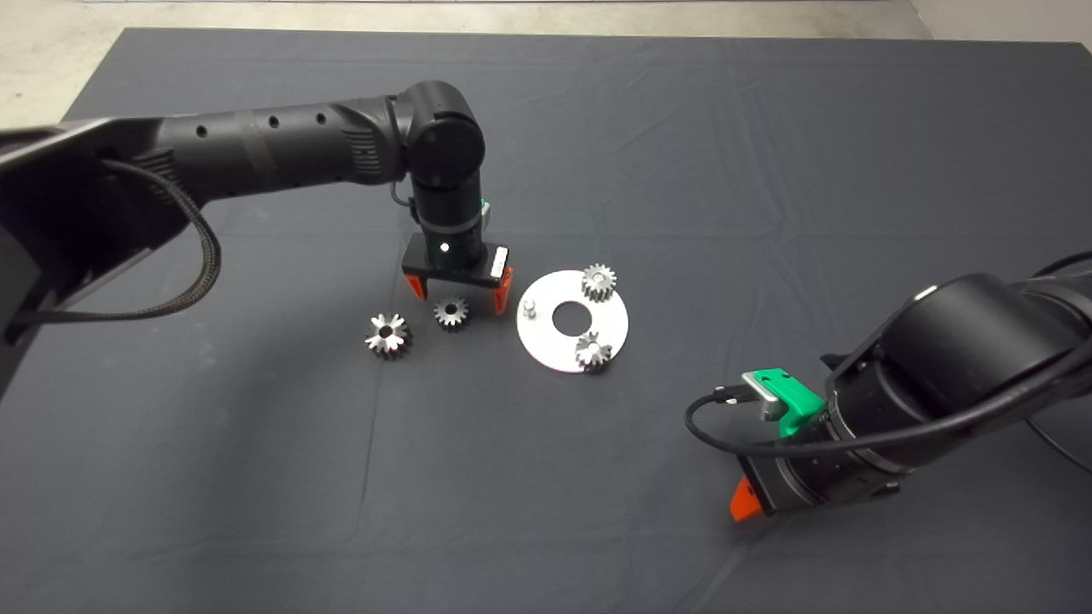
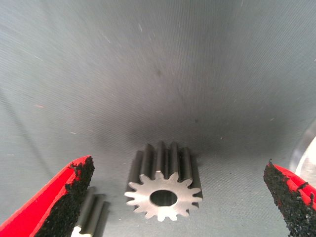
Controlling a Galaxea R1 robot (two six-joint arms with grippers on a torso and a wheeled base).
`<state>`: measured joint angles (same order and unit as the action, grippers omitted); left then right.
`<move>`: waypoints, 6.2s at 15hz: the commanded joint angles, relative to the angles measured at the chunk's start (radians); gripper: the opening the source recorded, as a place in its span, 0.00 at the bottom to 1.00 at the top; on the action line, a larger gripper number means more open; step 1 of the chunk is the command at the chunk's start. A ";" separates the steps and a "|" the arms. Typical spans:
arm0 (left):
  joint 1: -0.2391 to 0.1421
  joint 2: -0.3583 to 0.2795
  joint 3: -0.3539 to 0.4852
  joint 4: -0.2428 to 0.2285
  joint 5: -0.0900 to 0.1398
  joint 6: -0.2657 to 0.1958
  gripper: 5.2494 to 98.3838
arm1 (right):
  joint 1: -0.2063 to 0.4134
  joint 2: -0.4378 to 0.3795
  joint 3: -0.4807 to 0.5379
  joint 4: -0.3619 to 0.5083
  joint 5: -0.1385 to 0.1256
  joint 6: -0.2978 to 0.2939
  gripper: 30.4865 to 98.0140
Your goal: Remove an incorrectly installed larger gear and replace it with the correct smaller gear
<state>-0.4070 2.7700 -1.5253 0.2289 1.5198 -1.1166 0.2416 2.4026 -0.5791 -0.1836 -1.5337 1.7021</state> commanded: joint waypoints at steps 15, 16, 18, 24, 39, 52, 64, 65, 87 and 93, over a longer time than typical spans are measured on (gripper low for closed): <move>-0.018 -0.058 0.051 -0.039 0.056 0.004 0.89 | 0.022 -0.003 0.004 0.006 -0.124 -0.002 0.41; -0.018 -0.061 0.054 -0.052 0.056 0.003 0.89 | 0.022 0.001 0.003 0.006 -0.124 -0.002 0.41; -0.018 -0.063 0.056 -0.063 0.057 0.003 0.89 | 0.022 0.001 0.001 0.006 -0.124 -0.002 0.41; -0.018 -0.059 0.050 -0.085 0.056 0.003 0.89 | 0.022 -0.001 0.006 0.007 -0.124 -0.002 0.41; -0.012 -0.057 0.042 -0.098 0.053 0.003 0.89 | 0.032 -0.009 0.010 0.007 -0.124 -0.002 0.41; -0.009 -0.049 0.041 -0.092 0.049 0.000 0.89 | 0.033 -0.006 0.010 0.007 -0.124 -0.002 0.41; 0.007 -0.042 0.027 -0.074 0.043 0.000 0.89 | 0.033 -0.006 0.010 0.007 -0.124 -0.002 0.41; 0.011 -0.042 0.028 -0.070 0.043 0.001 0.89 | 0.033 -0.006 0.010 0.007 -0.124 -0.002 0.41; -0.001 -0.023 -0.016 -0.069 0.046 0.027 0.89 | 0.032 0.002 0.010 0.007 -0.124 -0.002 0.41; 0.000 -0.026 -0.011 -0.068 0.045 0.027 0.86 | 0.032 0.002 0.011 0.007 -0.124 -0.002 0.41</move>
<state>-0.3832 2.7453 -1.5385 0.1577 1.5206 -1.0934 0.2496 2.4026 -0.5787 -0.1836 -1.5336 1.7021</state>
